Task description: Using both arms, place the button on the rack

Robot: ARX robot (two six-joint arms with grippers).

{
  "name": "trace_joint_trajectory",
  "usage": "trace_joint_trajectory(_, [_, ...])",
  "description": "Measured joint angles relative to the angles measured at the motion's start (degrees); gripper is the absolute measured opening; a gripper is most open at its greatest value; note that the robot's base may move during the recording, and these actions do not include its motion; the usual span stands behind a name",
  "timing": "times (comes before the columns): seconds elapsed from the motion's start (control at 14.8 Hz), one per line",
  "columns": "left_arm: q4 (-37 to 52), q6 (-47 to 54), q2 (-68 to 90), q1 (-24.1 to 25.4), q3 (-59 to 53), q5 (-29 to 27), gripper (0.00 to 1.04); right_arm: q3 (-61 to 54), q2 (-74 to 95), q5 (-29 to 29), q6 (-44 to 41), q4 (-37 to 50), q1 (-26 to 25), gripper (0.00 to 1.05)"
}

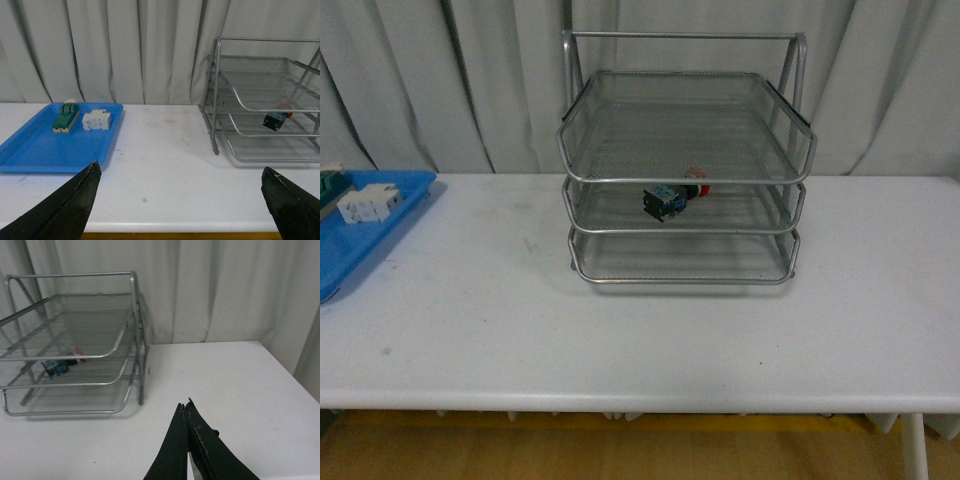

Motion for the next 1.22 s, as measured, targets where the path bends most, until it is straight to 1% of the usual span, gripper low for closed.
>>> trace_joint_trajectory(0.07, [0.02, 0.0, 0.0, 0.0, 0.0, -0.04, 0.98, -0.57, -2.71, -0.44, 0.02, -2.32, -1.7, 0.02])
trace_joint_trajectory(0.14, [0.02, 0.0, 0.0, 0.0, 0.0, 0.02, 0.98, -1.33, -6.58, -0.76, 0.0, -5.29, -1.86, 0.02])
trace_joint_trajectory(0.41, [0.02, 0.0, 0.0, 0.0, 0.0, 0.0, 0.98, -2.36, -17.42, -0.94, 0.0, -14.8, -1.84, 0.02])
trace_joint_trajectory(0.81, [0.02, 0.0, 0.0, 0.0, 0.0, 0.0, 0.98, -2.38, -29.75, -0.94, 0.0, -26.05, -1.84, 0.02])
trace_joint_trajectory(0.95, [0.02, 0.0, 0.0, 0.0, 0.0, 0.0, 0.98, -2.38, -36.54, -0.92, 0.0, -32.59, -1.84, 0.02])
trace_joint_trajectory(1.22, [0.02, 0.0, 0.0, 0.0, 0.0, 0.0, 0.98, -2.38, -42.29, -0.94, 0.0, -38.36, -1.84, 0.02])
